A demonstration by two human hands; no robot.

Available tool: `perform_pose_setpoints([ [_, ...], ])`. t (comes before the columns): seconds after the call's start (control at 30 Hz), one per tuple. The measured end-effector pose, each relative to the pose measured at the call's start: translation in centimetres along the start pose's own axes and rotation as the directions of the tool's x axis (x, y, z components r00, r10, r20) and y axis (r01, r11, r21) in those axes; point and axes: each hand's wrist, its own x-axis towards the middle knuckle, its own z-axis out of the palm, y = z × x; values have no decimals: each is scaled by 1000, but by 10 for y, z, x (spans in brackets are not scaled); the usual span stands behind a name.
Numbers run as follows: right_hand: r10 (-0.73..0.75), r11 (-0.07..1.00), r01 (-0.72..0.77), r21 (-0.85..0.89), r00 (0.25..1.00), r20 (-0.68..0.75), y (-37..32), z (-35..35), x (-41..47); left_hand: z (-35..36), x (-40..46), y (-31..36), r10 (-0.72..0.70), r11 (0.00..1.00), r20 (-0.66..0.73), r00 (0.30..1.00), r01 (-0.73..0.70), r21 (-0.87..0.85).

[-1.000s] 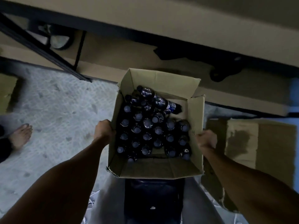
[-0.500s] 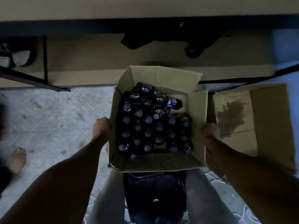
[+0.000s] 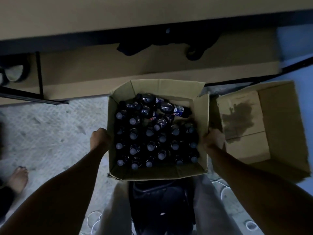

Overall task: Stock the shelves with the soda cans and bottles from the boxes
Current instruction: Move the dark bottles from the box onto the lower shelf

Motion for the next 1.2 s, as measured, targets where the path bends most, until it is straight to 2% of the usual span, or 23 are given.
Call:
perform_pose_setpoints([
  [0.13,-58,998,57,-38,998,-5,0,6,-5,-7,4,-2,-34,999,-14,999,34,41],
  [0.3,-114,991,111,-79,993,-28,-11,4,-7,2,-4,3,15,995,-18,1000,-13,100],
  [0.6,-235,956,234,-175,972,16,-33,-15,3,10,-19,-11,-55,998,-18,998,56,11],
  [0.87,-206,955,201,-219,979,2,-43,-16,6,11,-22,-12,-140,990,-53,989,137,-44],
  [0.93,-243,938,221,-265,969,-50,-47,-17,-2,12,-30,-4,-168,984,-101,981,162,-68],
  [1.0,-470,859,397,-325,862,-190,-54,-10,-6,19,-39,2,-112,993,-203,973,101,-63],
  [1.07,-646,732,539,-417,743,-174,-59,4,-8,31,-45,3,-39,998,-268,963,22,-64],
  [1.13,-641,710,601,-367,768,17,-71,17,-15,43,-45,0,32,997,-284,958,-51,-59],
  [1.2,-633,723,631,-280,768,95,-83,34,-19,52,-44,-2,154,985,-299,942,-168,-24],
])
